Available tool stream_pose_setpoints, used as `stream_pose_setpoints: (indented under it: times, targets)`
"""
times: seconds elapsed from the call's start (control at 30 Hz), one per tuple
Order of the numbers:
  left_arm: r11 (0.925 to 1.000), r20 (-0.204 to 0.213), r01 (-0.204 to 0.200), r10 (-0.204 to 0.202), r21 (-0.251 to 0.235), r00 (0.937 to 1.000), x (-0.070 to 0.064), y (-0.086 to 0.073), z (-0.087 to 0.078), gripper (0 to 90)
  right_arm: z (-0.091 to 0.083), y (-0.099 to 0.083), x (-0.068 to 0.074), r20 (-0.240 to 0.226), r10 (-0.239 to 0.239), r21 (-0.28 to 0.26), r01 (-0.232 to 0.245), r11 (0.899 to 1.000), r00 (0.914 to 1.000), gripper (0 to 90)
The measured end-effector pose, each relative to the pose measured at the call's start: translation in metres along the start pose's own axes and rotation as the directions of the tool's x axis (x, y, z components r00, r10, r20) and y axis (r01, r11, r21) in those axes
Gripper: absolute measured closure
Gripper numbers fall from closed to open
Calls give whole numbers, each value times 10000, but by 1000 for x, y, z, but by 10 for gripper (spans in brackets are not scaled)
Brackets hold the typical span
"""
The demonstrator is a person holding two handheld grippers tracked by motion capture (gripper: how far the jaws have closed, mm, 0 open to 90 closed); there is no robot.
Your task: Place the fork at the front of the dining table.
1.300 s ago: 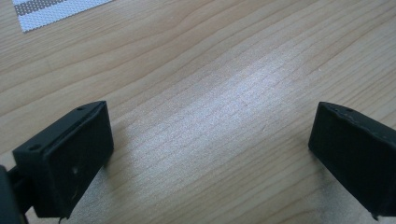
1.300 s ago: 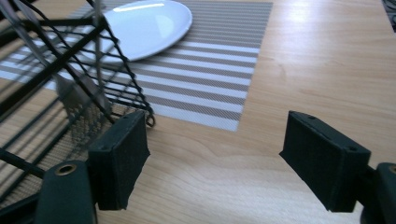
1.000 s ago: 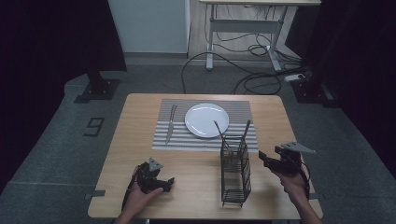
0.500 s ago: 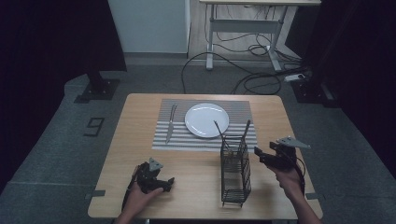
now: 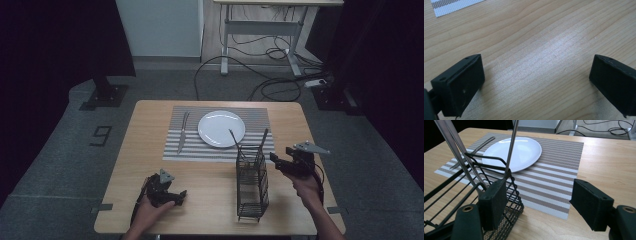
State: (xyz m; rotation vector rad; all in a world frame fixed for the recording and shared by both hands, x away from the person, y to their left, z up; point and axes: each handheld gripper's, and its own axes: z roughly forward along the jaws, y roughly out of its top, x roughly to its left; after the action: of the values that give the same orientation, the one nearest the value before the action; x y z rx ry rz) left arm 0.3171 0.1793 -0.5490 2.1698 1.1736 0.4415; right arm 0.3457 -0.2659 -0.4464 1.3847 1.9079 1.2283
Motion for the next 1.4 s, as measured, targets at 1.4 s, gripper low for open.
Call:
stream_pose_setpoints:
  times: [1.4]
  targets:
    - [10000, 10, -19, 19, 4, 10000, 0, 0, 0, 0, 37, 37, 21, -325, -565, -279, 556, 9981, 9979, 535]
